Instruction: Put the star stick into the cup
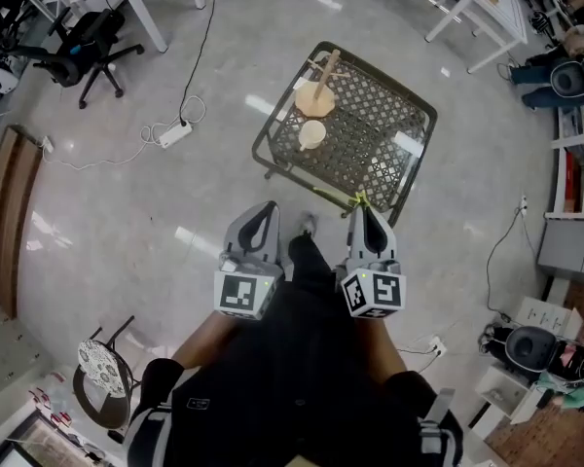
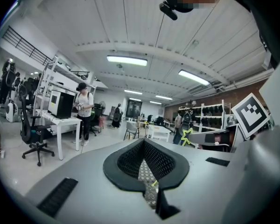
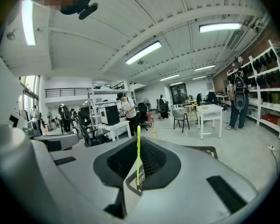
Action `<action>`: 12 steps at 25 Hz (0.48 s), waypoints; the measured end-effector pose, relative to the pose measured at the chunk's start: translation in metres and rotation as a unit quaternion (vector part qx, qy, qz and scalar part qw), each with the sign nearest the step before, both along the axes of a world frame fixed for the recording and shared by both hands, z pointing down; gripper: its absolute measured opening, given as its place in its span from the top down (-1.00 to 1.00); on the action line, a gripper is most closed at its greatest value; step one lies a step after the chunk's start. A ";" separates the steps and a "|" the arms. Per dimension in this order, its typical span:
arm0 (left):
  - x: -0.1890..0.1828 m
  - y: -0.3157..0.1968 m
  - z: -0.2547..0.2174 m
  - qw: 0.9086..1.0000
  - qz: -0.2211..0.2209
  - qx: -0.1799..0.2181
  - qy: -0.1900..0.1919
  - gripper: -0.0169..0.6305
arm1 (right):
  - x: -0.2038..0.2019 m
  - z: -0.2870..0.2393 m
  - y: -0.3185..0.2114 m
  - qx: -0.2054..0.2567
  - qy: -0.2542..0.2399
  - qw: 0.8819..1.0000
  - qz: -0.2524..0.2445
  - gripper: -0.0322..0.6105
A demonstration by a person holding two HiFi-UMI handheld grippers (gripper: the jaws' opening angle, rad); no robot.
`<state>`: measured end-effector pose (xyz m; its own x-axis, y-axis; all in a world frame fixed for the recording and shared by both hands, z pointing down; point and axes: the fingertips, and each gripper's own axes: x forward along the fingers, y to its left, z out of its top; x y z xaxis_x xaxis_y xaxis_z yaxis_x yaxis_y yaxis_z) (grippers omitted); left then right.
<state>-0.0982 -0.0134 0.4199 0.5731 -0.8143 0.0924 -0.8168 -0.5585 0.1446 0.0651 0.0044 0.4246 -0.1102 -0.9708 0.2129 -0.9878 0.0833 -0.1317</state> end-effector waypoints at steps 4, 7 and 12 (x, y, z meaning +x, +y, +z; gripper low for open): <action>0.007 -0.026 -0.001 1.000 -0.010 0.003 0.001 0.90 | 0.006 0.007 -0.031 -0.004 -0.001 1.000 -0.007 0.83; 0.009 -0.048 -0.002 1.000 -0.017 0.006 -0.002 0.90 | 0.008 0.010 -0.056 -0.002 -0.003 1.000 -0.015 0.84; 0.014 -0.087 -0.009 0.999 -0.034 0.011 0.000 0.90 | 0.012 0.006 -0.097 -0.001 -0.001 0.999 -0.034 0.83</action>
